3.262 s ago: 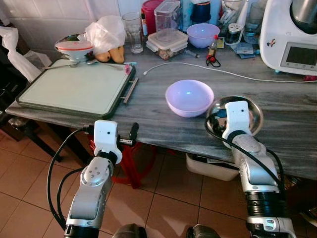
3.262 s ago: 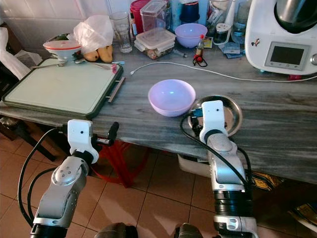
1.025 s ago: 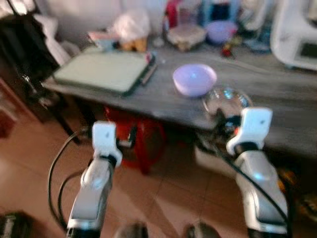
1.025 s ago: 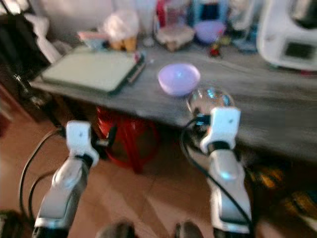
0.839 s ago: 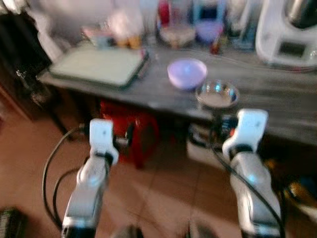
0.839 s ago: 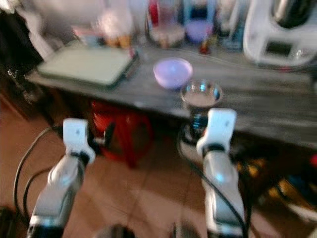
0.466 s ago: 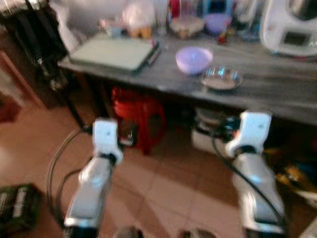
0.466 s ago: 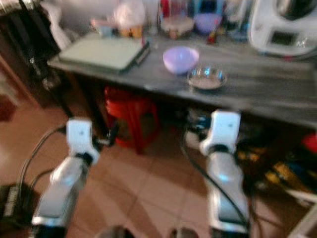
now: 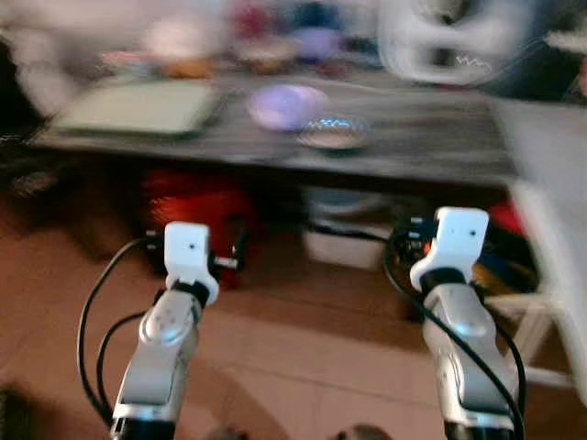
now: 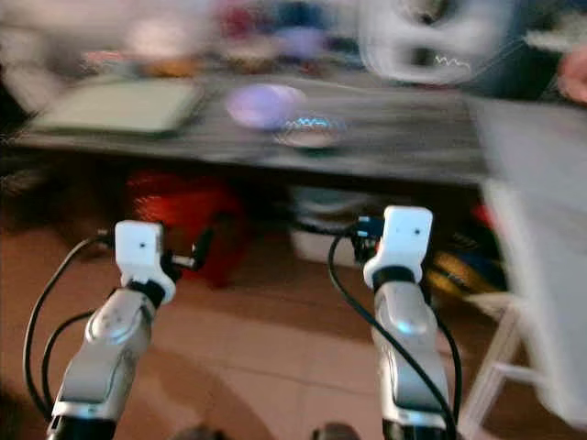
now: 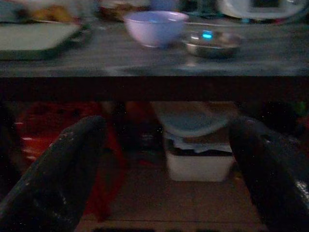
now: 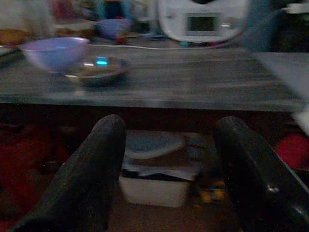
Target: Setting the table
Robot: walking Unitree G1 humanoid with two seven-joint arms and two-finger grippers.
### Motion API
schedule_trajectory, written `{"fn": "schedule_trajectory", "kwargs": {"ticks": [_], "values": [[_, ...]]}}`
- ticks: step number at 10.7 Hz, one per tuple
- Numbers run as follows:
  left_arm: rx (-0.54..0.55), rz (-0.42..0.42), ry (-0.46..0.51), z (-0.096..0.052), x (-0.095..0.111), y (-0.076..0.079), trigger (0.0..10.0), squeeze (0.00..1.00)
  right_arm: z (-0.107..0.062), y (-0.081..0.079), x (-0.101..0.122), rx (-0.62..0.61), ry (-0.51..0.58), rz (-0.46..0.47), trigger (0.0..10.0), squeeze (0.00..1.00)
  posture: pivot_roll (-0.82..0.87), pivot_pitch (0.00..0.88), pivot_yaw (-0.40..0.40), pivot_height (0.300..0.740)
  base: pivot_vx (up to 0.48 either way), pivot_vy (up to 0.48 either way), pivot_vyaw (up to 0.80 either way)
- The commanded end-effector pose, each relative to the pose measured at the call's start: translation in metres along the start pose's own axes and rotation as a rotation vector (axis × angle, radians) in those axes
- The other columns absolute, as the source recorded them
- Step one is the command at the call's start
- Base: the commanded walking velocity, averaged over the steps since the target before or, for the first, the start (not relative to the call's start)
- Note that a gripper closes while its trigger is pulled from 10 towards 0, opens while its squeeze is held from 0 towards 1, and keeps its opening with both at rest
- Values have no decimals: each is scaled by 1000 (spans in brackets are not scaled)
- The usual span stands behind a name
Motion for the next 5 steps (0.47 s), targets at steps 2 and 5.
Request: {"fn": "schedule_trajectory", "kwargs": {"ticks": [2,5], "values": [[-18,-10,6,0,1,6,10000,0,0,1,-4,13,-9,-10,10000,0,-40,19,73,740,0,-291,-800],[-23,-15,4,1,1,7,10000,0,-1,-2,-3,37,-1,-12,10000,0,-44,21,72,740,0,-315,-267]]}}
Point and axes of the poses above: a point about 5 cm out from each wrist's last joint towards the gripper, its own z axis pointing out of the wrist towards the gripper, its own x axis along the axis of the wrist's last joint, y = z × x, the point moved 2 cm from there along z, pointing out of the wrist towards the gripper, and after that the axes turned 14 degrees about -z, right-handed, at the moved point
